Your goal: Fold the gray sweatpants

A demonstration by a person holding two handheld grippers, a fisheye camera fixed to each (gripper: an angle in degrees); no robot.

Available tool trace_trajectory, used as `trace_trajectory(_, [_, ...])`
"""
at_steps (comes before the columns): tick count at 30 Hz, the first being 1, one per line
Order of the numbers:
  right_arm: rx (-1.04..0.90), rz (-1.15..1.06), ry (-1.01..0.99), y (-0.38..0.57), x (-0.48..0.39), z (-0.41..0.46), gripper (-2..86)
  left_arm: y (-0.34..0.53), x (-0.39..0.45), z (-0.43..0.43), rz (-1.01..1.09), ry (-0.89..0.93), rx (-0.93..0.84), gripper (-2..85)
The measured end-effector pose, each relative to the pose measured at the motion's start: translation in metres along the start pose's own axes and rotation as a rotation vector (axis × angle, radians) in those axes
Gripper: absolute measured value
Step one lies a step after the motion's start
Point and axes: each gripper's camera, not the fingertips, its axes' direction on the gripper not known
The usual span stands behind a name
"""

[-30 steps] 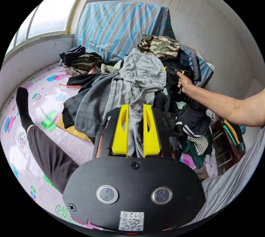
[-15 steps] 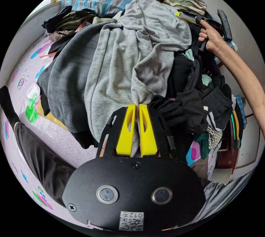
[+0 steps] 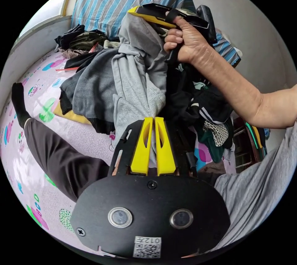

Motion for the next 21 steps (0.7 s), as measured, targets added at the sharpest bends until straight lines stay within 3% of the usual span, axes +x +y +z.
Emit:
trace_trajectory(6, [-0.068, -0.057, -0.3, 0.004, -0.055, 0.012, -0.6, 0.071, 0.008, -0.075, -0.048, 0.099, 0.074, -0.1])
trace_trajectory(13, [-0.239, -0.084, -0.695, 0.034, -0.126, 0.043, -0.5, 0.186, 0.005, -0.159, -0.219, -0.002, 0.174, 0.3])
trace_trajectory(16, [-0.379, -0.173, -0.772, 0.051, -0.163, 0.057, -0.5, 0.238, 0.011, -0.195, -0.28, 0.009, 0.287, 0.9])
trace_trajectory(21, [-0.627, -0.298, -0.936, 0.092, -0.215, 0.075, -0.4, 0.356, -0.014, -0.275, -0.708, -0.148, 0.524, 5.2])
